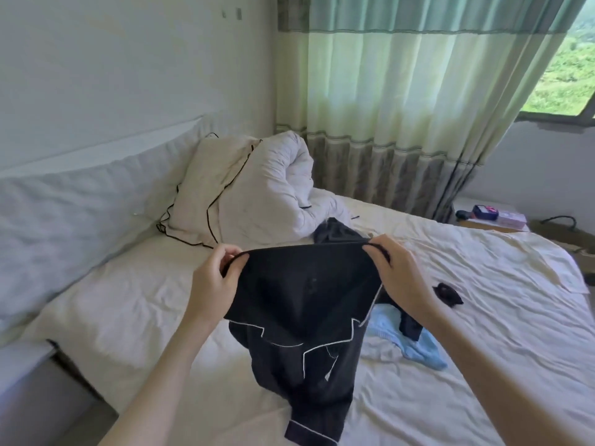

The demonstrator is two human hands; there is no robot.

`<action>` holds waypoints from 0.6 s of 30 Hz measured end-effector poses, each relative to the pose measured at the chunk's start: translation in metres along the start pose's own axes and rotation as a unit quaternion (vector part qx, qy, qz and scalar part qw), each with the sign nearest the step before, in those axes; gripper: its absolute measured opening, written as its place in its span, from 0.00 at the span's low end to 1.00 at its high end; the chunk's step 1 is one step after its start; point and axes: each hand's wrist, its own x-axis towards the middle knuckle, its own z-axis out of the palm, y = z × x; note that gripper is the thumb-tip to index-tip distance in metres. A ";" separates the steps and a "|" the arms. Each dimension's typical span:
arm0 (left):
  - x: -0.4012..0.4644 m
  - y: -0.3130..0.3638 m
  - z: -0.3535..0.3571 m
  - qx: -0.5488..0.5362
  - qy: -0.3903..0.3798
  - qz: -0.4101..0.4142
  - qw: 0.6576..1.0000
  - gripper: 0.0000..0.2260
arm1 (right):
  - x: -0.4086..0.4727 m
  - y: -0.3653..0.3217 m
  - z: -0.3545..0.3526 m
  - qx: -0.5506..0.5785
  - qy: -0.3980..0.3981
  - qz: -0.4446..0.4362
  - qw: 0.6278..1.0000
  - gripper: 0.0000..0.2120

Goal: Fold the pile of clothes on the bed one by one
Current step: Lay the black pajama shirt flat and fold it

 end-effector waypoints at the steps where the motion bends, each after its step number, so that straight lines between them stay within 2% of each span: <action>1: -0.013 0.001 -0.003 0.002 -0.004 0.002 1.000 0.06 | -0.013 0.000 0.000 0.019 -0.008 0.007 1.000 0.07; 5: -0.070 0.014 -0.014 -0.012 0.019 -0.014 1.000 0.08 | -0.058 -0.011 -0.011 0.109 -0.005 0.027 0.994 0.14; 10: -0.135 0.050 -0.015 -0.031 0.125 -0.002 0.992 0.08 | -0.109 -0.034 -0.040 0.186 0.002 0.010 0.983 0.12; 18: -0.127 0.157 -0.043 -0.062 0.259 0.154 0.951 0.06 | -0.083 -0.101 -0.113 0.231 0.131 -0.065 0.962 0.10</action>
